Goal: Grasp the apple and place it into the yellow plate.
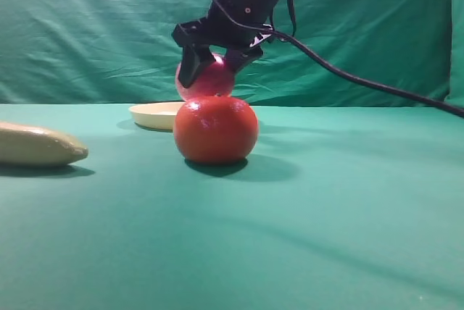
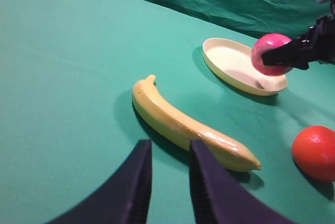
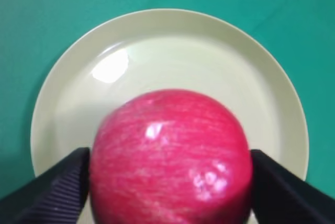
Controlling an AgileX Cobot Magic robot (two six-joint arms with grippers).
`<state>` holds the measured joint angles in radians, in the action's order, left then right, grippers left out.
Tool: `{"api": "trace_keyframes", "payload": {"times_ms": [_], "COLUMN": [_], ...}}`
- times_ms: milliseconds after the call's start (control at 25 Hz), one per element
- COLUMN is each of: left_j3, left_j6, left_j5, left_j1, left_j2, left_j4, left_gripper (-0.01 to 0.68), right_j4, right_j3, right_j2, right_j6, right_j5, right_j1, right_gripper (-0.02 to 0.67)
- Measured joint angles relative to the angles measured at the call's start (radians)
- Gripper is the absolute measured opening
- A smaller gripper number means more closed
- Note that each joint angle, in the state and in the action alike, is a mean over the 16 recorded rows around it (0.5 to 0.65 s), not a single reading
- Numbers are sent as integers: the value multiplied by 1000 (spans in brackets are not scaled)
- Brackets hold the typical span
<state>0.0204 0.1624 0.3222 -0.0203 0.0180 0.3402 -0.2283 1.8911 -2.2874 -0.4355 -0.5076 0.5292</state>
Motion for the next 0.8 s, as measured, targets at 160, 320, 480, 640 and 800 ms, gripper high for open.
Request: {"api": "trace_keyframes", "payload": {"times_ms": [160,320,480,640,800], "left_j3": [0,0,0,0,0], "left_j6": [0,0,0,0,0], "left_j5": [0,0,0,0,0], "left_j1": [0,0,0,0,0], "left_j2": [0,0,0,0,0], "left_j4": [0,0,0,0,0], "left_gripper": [157,157,157,157,157], "right_j4": [6,18,43,90,157], "right_j3": [14,30,47,56,58], "right_j2": [11,48,112,196,290], "right_j6": [-2,-4,2,43,128], "right_j5": [-28,-60,-109,-177,-259], "right_j1": [0,0,-1,-1,-2], "right_gripper": [617,633,558,412,250]}}
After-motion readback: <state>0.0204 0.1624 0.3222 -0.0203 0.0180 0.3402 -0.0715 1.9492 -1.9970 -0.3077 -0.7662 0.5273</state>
